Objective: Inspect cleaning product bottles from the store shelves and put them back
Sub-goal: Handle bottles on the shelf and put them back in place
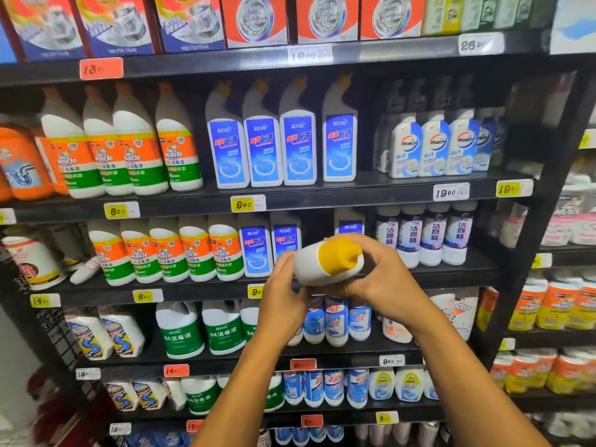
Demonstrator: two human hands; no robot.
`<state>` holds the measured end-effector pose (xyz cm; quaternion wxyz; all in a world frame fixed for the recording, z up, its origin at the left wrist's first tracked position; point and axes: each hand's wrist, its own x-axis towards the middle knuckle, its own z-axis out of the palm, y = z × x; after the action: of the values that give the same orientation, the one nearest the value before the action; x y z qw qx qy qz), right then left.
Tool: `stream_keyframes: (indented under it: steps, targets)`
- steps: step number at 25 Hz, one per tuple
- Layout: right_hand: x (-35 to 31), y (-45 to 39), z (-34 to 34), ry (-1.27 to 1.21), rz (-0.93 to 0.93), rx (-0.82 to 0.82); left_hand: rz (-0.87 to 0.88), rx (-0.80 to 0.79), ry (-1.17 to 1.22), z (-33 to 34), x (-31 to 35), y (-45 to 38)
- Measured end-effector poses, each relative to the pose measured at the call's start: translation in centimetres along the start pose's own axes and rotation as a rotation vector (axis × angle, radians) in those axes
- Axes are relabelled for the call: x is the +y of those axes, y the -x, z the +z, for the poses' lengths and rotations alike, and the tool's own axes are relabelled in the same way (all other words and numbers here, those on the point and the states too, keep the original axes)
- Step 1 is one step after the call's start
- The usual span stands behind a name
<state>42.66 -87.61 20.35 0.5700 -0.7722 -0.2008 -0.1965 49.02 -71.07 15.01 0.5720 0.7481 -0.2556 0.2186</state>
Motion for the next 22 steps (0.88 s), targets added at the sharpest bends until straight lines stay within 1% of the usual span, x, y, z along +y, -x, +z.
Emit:
stream_keyframes:
  steps: [4, 7, 9, 11, 13, 15, 17, 18, 19, 20, 22]
  targets:
    - [-0.4, 0.2, -0.2, 0.010, -0.038, -0.019, 0.038, 0.029, -0.024, 0.2, -0.2, -0.4]
    - [-0.6, 0.1, -0.2, 0.004, -0.026, 0.005, 0.007, -0.021, 0.003, 0.0, 0.2, -0.1]
    - [-0.7, 0.0, 0.0, -0.004, -0.029, 0.081, -0.060, -0.129, 0.095, -0.3, 0.3, 0.5]
    - [-0.9, -0.4, 0.1, -0.039, -0.006, 0.167, -0.140, -0.242, 0.241, -0.5, 0.2, 1.7]
    - [-1.2, -0.7, 0.4, -0.053, 0.057, 0.283, -0.190, -0.294, 0.322, 0.2, 0.1, 2.9]
    - [-1.8, -1.2, 1.0, 0.065, 0.131, 0.415, -0.187, -0.257, 0.229, 1.7, 1.3, 3.8]
    - [-2.3, -1.4, 1.6, 0.315, 0.170, 0.487, -0.182, -0.190, 0.183, 2.7, 2.3, 3.8]
    - [-2.5, -1.4, 1.8, 0.409, 0.172, 0.488, -0.170, -0.167, 0.217, 2.9, 2.1, 3.7]
    - [-2.6, -1.3, 1.6, 0.431, 0.165, 0.461, -0.159, -0.171, 0.263, 2.7, 2.0, 3.4]
    - [-2.7, -1.2, 1.2, 0.358, 0.149, 0.407, -0.169, -0.198, 0.314, 2.3, 1.7, 3.2]
    - [-2.7, -1.2, 0.0, 0.096, 0.120, 0.260, -0.232, -0.250, 0.427, 1.3, 1.3, 2.9]
